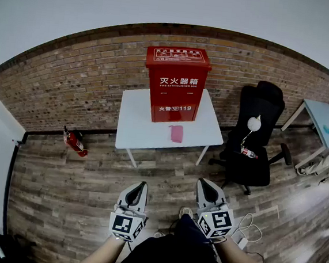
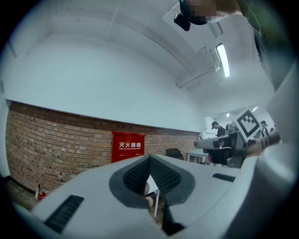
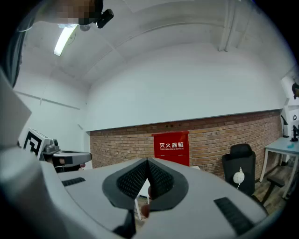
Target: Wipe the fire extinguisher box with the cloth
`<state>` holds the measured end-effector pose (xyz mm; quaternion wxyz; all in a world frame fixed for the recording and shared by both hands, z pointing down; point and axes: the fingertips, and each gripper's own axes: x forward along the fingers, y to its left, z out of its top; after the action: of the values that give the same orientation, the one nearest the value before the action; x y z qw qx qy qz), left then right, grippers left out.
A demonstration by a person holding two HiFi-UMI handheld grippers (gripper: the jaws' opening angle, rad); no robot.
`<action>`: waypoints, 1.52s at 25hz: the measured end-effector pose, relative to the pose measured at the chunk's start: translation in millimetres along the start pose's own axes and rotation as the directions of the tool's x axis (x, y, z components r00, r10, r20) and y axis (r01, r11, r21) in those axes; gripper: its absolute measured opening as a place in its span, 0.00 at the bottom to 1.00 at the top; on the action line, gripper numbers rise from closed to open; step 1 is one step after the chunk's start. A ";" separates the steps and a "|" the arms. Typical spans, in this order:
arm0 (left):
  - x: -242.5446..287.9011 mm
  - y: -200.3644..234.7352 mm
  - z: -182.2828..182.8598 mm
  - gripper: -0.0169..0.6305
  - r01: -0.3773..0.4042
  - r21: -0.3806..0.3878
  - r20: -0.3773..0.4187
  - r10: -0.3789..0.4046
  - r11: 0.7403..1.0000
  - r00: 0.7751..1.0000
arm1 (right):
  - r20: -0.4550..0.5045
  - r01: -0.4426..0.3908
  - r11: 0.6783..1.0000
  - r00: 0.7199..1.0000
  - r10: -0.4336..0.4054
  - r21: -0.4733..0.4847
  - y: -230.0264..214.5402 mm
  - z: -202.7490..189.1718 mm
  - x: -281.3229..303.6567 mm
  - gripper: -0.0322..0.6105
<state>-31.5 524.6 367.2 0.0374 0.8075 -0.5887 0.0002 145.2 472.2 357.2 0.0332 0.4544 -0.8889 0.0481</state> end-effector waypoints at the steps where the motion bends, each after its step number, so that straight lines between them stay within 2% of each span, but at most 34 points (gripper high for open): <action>1: -1.4 0.7 0.5 0.06 -0.004 -0.001 -0.001 0.004 1.000 1.000 | 0.000 -0.001 1.000 1.000 0.001 0.001 0.3 1.3 -0.1 0.08; 7: -9.8 -0.1 -0.4 0.06 -0.018 0.000 -0.004 0.018 1.000 1.000 | -0.002 -0.011 1.000 1.000 0.011 0.007 2.8 0.0 -5.6 0.08; 11: -13.6 1.2 -1.7 0.06 -0.024 -0.005 -0.003 0.024 1.000 1.000 | 0.018 -0.050 0.998 0.999 0.050 0.029 8.4 3.2 -4.8 0.08; 21: -5.9 13.1 -6.2 0.06 -0.024 -0.057 -0.008 0.024 0.998 1.000 | 0.003 -0.071 0.992 0.997 0.072 0.100 0.3 -3.9 15.5 0.08; 25: 17.4 16.8 -9.6 0.06 -0.016 -0.050 -0.015 0.015 0.999 1.000 | -0.006 -0.079 0.992 0.997 0.080 0.101 -15.7 -12.1 36.5 0.08; 31: 66.1 34.1 -11.8 0.06 -0.050 -0.039 -0.036 0.049 0.998 0.998 | -0.023 -0.092 0.989 0.995 0.096 0.118 -50.7 -15.5 89.1 0.08; 38: 142.3 64.5 -5.6 0.06 -0.112 -0.025 -0.066 0.110 0.993 0.992 | -0.051 -0.139 0.971 0.987 0.152 0.194 -101.4 -10.9 163.8 0.08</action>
<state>-48.8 370.0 383.0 0.0677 0.7724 -0.6312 0.0198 131.8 282.7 390.4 0.0149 0.3873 -0.9096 0.1499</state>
